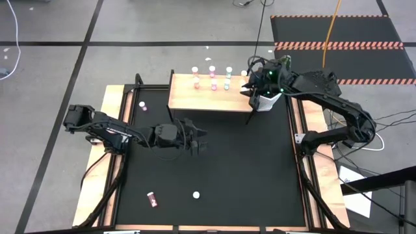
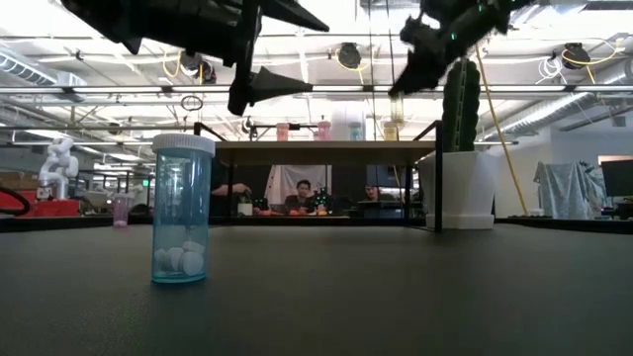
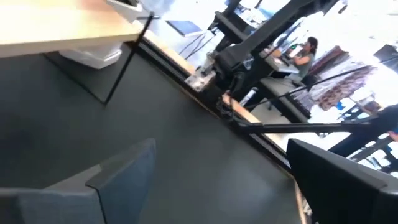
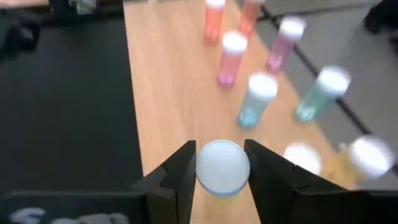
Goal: Pick and place medicine bottles onto shelf by color
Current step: Put the yellow pill bottle on the shelf aligned with the other yellow pill bottles
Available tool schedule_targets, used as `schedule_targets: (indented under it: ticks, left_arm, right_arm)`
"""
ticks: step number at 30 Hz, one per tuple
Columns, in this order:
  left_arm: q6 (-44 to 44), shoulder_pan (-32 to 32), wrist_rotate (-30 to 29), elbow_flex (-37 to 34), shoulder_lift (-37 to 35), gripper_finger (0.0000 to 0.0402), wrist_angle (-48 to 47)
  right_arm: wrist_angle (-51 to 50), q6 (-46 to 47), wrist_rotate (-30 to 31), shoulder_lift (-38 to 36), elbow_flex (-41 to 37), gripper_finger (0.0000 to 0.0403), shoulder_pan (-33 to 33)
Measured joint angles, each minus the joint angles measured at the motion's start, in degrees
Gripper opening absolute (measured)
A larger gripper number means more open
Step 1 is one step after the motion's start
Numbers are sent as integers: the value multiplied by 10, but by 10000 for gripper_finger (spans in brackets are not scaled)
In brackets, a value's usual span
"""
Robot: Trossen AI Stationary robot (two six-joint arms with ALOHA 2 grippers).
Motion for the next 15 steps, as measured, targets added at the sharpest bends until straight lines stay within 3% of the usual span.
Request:
schedule_targets:
  ticks: [3, 9, 15]
  left_arm:
    - [0, 0, -11, 0, 0, 349, -1]
    - [-2, 1, -12, 0, 0, 332, -1]
    - [-2, 10, -12, 0, 0, 318, 0]
  right_arm:
    - [17, 7, -27, 1, -33, 120, -12]
    - [79, 1, -26, 0, -87, 120, -9]
    - [97, 4, -26, 0, -98, 120, -9]
